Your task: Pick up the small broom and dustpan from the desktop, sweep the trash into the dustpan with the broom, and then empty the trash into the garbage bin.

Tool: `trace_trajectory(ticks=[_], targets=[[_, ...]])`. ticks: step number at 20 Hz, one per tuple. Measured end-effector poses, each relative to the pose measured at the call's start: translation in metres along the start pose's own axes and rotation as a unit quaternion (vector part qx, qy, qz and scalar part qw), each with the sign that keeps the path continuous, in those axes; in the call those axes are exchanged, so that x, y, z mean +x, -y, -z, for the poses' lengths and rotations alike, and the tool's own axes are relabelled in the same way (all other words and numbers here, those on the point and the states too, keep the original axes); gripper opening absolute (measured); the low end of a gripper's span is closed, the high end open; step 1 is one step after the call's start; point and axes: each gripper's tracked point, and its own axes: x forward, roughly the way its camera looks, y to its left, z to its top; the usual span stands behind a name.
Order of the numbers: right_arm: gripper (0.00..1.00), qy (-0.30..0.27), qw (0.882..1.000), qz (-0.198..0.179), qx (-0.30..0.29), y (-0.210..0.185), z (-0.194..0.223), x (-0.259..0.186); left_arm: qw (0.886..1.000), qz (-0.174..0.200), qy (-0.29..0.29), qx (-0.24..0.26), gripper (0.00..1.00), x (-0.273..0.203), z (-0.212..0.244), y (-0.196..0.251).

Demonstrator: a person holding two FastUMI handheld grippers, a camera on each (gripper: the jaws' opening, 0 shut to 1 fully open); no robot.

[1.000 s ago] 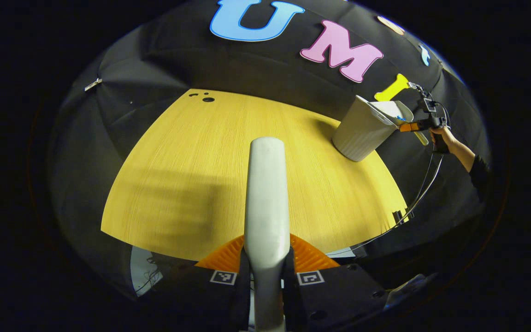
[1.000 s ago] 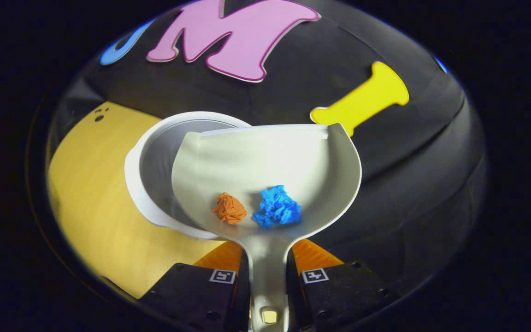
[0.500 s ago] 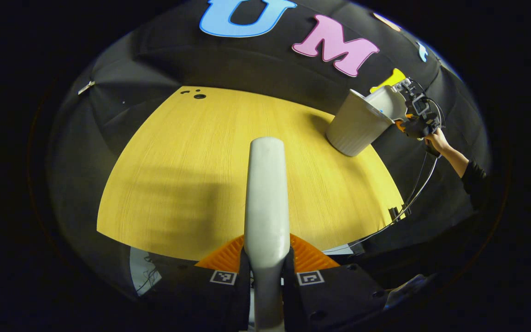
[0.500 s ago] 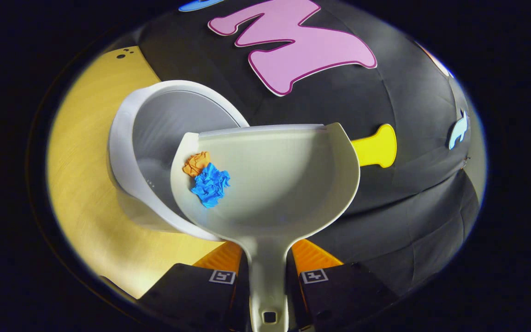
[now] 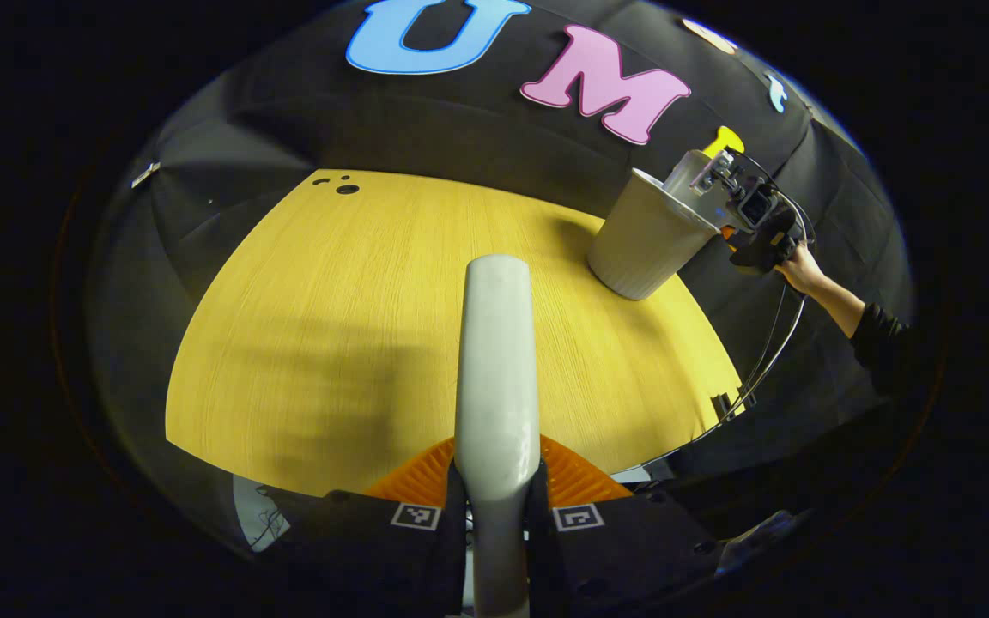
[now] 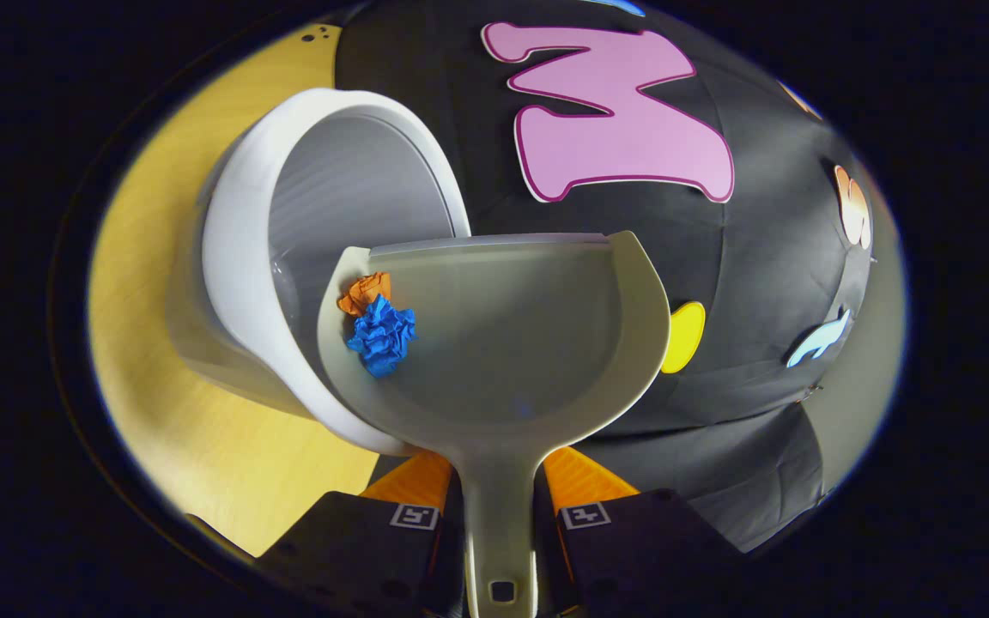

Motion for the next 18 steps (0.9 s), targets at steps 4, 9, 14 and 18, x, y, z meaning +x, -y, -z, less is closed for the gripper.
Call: trace_trajectory(ticks=[4,9,14,18], targets=[[0.41,0.004,0.998,0.023,-0.063,0.005,-0.004,0.007,1.000,0.003,-0.001,-0.005,0.33,0.005,-0.006,0.005],[0.32,0.031,0.991,-0.012,-0.127,-0.003,-0.008,0.004,1.000,0.000,-0.007,0.001,0.33,0.012,-0.015,0.003],[0.37,0.029,0.994,-0.025,-0.106,-0.002,-0.006,0.006,1.000,-0.004,0.006,-0.005,0.31,0.016,-0.033,-0.001],[0.34,0.003,0.996,-0.086,-0.006,-0.005,-0.002,0.004,1.000,-0.020,0.019,0.001,0.34,0.016,-0.049,-0.012]])
